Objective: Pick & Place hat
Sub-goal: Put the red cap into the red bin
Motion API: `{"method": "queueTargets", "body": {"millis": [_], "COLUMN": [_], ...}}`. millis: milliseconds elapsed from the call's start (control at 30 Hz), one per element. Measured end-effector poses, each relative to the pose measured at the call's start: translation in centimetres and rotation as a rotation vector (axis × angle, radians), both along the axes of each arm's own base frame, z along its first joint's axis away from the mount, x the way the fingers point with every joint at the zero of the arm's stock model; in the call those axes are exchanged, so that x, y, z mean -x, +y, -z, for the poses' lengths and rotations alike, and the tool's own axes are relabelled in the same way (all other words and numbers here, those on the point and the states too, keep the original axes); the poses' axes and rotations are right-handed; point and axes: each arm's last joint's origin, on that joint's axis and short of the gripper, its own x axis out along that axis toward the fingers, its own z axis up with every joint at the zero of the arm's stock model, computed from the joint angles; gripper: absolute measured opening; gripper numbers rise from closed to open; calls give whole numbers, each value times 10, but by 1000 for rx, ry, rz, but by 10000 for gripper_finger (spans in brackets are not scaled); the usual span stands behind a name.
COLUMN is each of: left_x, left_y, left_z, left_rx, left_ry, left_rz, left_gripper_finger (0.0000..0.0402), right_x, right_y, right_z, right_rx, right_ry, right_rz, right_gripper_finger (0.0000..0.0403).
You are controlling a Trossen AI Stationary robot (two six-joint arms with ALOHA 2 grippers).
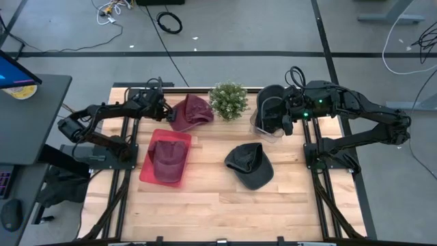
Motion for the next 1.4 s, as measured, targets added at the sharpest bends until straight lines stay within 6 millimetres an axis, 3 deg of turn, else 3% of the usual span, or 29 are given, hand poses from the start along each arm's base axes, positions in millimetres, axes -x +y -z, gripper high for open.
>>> {"method": "queueTargets", "body": {"millis": [800, 1000, 1233, 1400], "left_x": [-9, -10, -12, -10], "left_y": [1, -1, 0, -3], "left_z": [7, 7, 5, -5], "left_rx": [-33, -31, -30, -65], "left_ry": [-17, -12, -41, -57], "left_rz": [29, 37, 68, 88], "left_gripper_finger": [226, 162, 25, 13], "right_x": [0, 0, 0, 0], "right_y": [0, 0, 0, 0], "right_z": [0, 0, 0, 0], "right_rx": [1, 7, 10, 10], "right_ry": [0, 1, 1, 1], "right_rz": [0, 5, 3, 3], "right_gripper_finger": [267, 267, 267, 267]}}
